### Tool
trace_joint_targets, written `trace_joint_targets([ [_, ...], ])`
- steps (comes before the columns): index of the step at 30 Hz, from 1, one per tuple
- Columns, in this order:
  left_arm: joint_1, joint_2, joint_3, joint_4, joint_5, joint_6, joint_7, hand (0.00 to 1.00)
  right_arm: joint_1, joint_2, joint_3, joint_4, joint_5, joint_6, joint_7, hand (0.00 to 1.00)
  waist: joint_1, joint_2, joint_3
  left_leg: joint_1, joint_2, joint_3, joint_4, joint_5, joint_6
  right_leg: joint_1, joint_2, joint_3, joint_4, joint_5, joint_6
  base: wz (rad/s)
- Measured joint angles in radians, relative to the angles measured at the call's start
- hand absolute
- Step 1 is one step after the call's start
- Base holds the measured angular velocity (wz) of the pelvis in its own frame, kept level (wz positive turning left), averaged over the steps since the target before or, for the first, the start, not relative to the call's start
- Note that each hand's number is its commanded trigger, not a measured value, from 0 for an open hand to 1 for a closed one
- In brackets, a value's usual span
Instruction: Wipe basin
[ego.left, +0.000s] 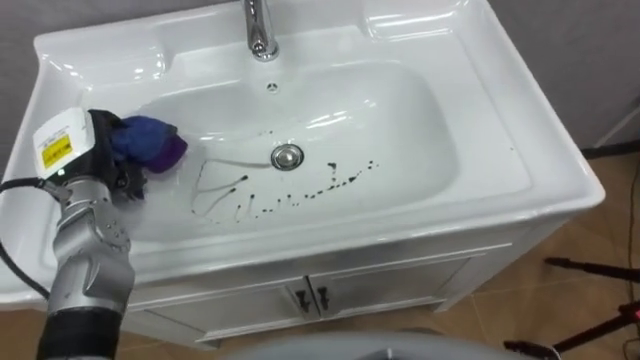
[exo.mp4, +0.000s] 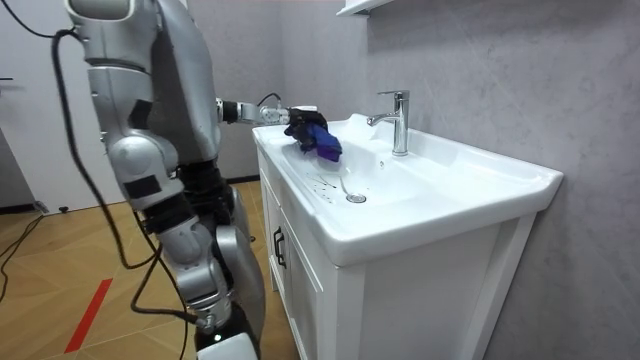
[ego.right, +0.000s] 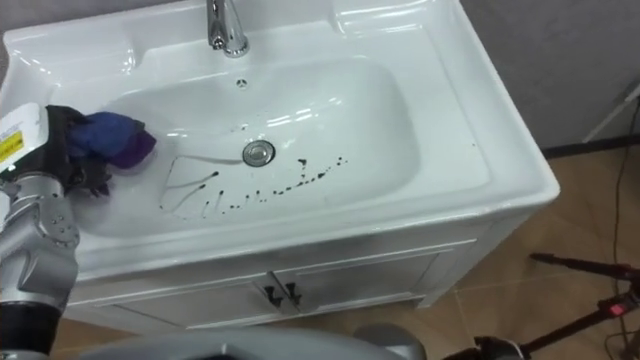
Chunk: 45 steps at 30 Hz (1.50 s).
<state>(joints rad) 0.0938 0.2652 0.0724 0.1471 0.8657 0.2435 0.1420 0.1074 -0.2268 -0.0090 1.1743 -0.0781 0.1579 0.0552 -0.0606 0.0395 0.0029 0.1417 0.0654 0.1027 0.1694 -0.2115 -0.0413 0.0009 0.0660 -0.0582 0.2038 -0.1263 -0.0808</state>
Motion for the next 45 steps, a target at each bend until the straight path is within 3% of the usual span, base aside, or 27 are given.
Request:
trace_joint_targets([
  [2,0.007,-0.019,-0.043,-0.047,0.0,-0.007,-0.001,1.0,-0.002,0.002,0.037,0.011,0.0,-0.017,0.002,0.0,0.003,-0.002,0.0012,-0.004,-0.001,0.001,0.0,0.0,0.0,0.002,-0.003,-0.01,-0.001,-0.001,-0.001,0.06],
  [7,0.007,-0.022,-0.101,-0.076,-0.011,-0.05,-0.001,1.0,-0.007,0.007,0.066,0.033,-0.001,-0.04,0.01,0.0,-0.003,-0.009,0.006,-0.011,0.0,0.003,-0.003,0.0,0.0,0.003,-0.006,-0.024,-0.003,-0.001,-0.002,-0.01],
  [19,0.008,-0.023,-0.121,-0.064,-0.011,-0.121,0.005,1.0,-0.009,0.028,0.066,0.046,-0.003,-0.074,0.019,0.0,-0.016,-0.024,0.0129,-0.003,-0.001,0.006,-0.005,0.0,0.0,0.005,-0.005,-0.021,-0.002,-0.01,-0.003,-0.02],
  [27,0.011,-0.038,-0.166,0.019,-0.011,-0.139,0.006,1.0,-0.007,0.03,0.066,0.044,0.007,-0.082,0.034,0.0,-0.017,-0.024,0.0083,0.016,-0.001,0.035,-0.007,0.0,0.0,0.02,0.0,0.002,-0.016,-0.012,0.001,-0.01],
  [31,0.013,-0.05,-0.174,0.099,0.001,-0.14,0.006,1.0,0.005,0.029,0.066,0.044,-0.002,-0.08,0.033,0.0,-0.017,-0.02,-0.0004,0.029,0.0,0.04,-0.007,0.0,0.0,0.036,0.002,0.003,-0.016,-0.012,0.0,-0.05],
  [35,0.018,-0.05,-0.174,0.18,0.013,-0.12,0.004,1.0,0.014,0.028,0.064,0.043,-0.012,-0.068,0.04,0.0,-0.017,-0.021,-0.0011,0.04,0.004,0.06,-0.008,0.0,0.0,0.037,0.002,0.004,-0.014,-0.012,-0.002,-0.09],
  [40,0.016,-0.049,-0.172,0.212,0.044,-0.119,0.0,1.0,0.013,0.029,0.058,0.039,-0.079,-0.041,0.068,0.0,-0.018,-0.025,0.0017,0.042,0.008,0.078,-0.01,0.0,0.0,0.033,0.009,0.025,-0.014,-0.011,-0.004,-0.05],
  [45,0.004,-0.048,-0.171,0.256,0.058,-0.116,-0.016,1.0,0.014,0.03,0.049,0.027,-0.132,-0.024,0.073,0.0,-0.025,-0.016,-0.0046,0.045,0.008,0.094,-0.009,0.0,0.0,0.028,0.01,0.031,0.004,-0.017,-0.007,-0.08],
])
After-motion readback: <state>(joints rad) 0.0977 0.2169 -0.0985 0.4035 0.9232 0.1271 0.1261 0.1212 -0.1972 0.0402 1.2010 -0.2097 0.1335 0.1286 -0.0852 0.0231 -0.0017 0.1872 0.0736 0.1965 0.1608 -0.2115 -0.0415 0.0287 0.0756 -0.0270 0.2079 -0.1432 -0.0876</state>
